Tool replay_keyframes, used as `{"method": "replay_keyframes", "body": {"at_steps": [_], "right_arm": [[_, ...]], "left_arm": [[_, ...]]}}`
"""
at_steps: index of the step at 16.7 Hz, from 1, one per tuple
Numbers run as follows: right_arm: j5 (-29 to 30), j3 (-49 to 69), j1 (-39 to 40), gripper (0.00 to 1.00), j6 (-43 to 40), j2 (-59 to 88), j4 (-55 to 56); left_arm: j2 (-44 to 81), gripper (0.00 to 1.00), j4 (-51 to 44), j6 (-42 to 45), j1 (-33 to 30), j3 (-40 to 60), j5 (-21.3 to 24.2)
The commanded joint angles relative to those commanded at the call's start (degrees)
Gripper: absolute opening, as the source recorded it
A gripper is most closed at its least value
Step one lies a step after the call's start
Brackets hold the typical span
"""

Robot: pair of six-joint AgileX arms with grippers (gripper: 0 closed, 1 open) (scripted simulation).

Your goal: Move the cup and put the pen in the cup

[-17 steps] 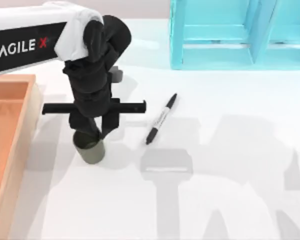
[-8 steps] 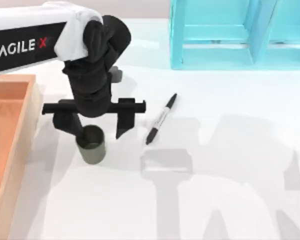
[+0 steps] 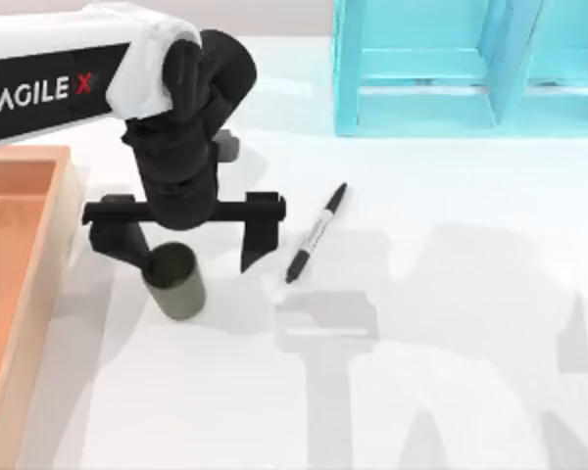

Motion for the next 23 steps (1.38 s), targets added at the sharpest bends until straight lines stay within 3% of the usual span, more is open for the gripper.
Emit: {"method": "replay_keyframes", "body": {"at_steps": [5, 16, 23], "right_arm": [[0.0, 0.0, 0.0, 1.0, 0.0, 0.0, 0.0], [0.0, 0.0, 0.0, 1.0, 0.0, 0.0, 0.0], [0.0, 0.0, 0.0, 1.0, 0.0, 0.0, 0.0]], "left_arm": [[0.34, 1.0, -3.88, -0.27, -0.13, 4.04, 0.01], [0.6, 1.0, -33.4, -0.35, -0.5, 33.89, 0.04], [1.47, 1.0, -34.01, -0.04, -0.74, 35.7, -0.49]]}}
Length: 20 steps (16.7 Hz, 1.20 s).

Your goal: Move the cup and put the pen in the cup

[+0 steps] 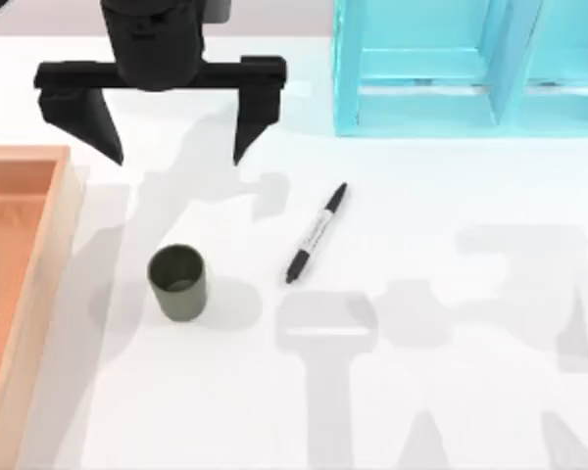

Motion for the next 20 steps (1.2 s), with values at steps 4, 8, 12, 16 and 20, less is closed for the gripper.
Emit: {"method": "replay_keyframes", "body": {"at_steps": [4, 8, 12, 16, 20], "right_arm": [[0.0, 0.0, 0.0, 1.0, 0.0, 0.0, 0.0], [0.0, 0.0, 0.0, 1.0, 0.0, 0.0, 0.0], [0.0, 0.0, 0.0, 1.0, 0.0, 0.0, 0.0], [0.0, 0.0, 0.0, 1.0, 0.0, 0.0, 0.0], [0.0, 0.0, 0.0, 1.0, 0.0, 0.0, 0.0]], "left_arm": [[9.04, 1.0, 4.5, 3.72, -4.56, 5.17, -4.19], [21.99, 1.0, 10.87, 9.58, -11.22, 11.31, -9.79], [26.12, 1.0, 13.87, 12.18, -14.13, 13.97, -12.34], [26.15, 1.0, 13.9, 12.11, -13.9, 13.64, -12.19], [26.97, 1.0, 19.12, 12.95, -13.4, 9.74, -12.28]]}}
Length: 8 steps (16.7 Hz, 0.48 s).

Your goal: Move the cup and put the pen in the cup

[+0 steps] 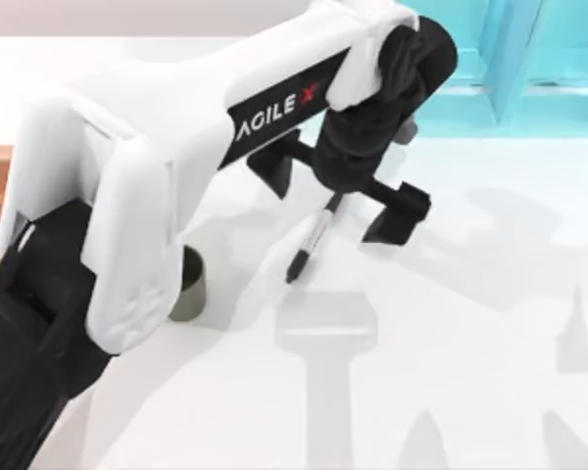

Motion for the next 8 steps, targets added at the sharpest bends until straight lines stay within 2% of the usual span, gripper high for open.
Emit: {"method": "replay_keyframes", "body": {"at_steps": [8], "right_arm": [[0.0, 0.0, 0.0, 1.0, 0.0, 0.0, 0.0]], "left_arm": [[2.79, 1.0, 14.16, 1.9, 1.84, -10.97, 0.1]]}}
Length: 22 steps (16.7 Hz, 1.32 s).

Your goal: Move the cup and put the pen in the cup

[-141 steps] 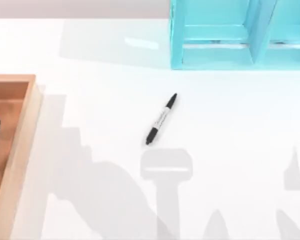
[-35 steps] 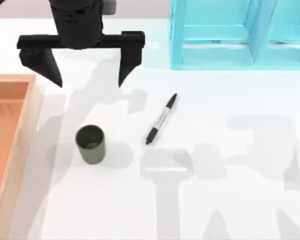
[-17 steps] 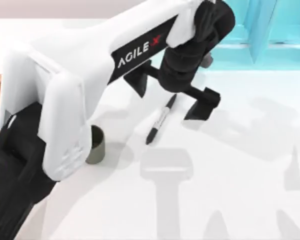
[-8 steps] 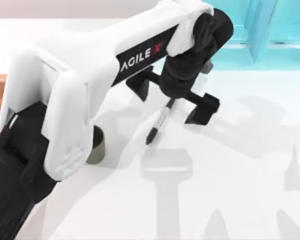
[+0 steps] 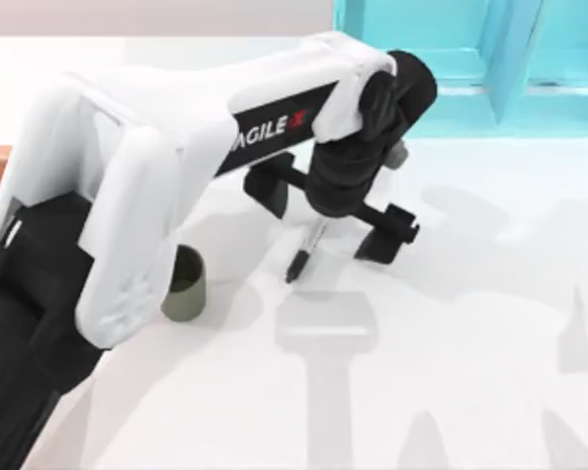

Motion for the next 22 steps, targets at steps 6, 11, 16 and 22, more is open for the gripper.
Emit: {"method": "replay_keyframes", "body": {"at_steps": [6, 11, 16, 22], "right_arm": [[0.0, 0.0, 0.0, 1.0, 0.0, 0.0, 0.0], [0.0, 0.0, 0.0, 1.0, 0.0, 0.0, 0.0], [0.0, 0.0, 0.0, 1.0, 0.0, 0.0, 0.0], [0.0, 0.0, 0.0, 1.0, 0.0, 0.0, 0.0]], "left_arm": [[0.04, 0.85, 0.2, 0.03, 0.03, -0.15, 0.0], [0.04, 0.47, 0.2, 0.03, 0.03, -0.15, 0.0], [0.04, 0.1, 0.2, 0.03, 0.03, -0.15, 0.0], [0.04, 0.0, 0.2, 0.03, 0.03, -0.15, 0.0]]}}
